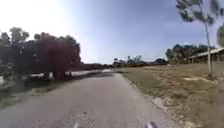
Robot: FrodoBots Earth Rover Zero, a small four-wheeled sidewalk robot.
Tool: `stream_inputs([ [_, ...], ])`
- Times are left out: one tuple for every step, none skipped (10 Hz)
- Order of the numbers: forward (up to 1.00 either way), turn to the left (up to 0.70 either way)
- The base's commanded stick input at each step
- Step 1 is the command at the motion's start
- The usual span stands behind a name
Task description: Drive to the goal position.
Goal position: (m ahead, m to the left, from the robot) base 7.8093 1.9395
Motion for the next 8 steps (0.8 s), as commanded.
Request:
stream_inputs([
  [1.0,0.02],
  [1.0,0.03],
  [1.0,0.03],
  [1.0,0.03],
  [1.0,0.03],
  [1.0,0.03],
  [1.0,0.03],
  [1.0,0.03],
])
